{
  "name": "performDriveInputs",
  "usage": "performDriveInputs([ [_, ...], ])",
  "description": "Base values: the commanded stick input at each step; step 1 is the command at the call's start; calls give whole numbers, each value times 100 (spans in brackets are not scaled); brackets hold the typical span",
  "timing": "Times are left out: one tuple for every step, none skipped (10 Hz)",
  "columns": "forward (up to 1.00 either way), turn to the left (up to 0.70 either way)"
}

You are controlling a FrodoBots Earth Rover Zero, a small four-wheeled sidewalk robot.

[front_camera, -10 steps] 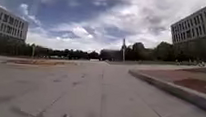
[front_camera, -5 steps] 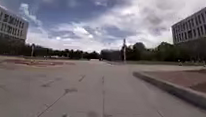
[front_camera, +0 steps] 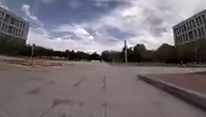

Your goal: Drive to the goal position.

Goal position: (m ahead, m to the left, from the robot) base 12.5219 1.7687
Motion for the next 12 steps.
performDriveInputs([
  [100, 3],
  [100, 3],
  [100, -30],
  [100, -13],
  [100, 0],
  [100, 0],
  [100, 0],
  [100, 0],
  [100, 0],
  [100, 0],
  [100, 0],
  [100, 0],
])
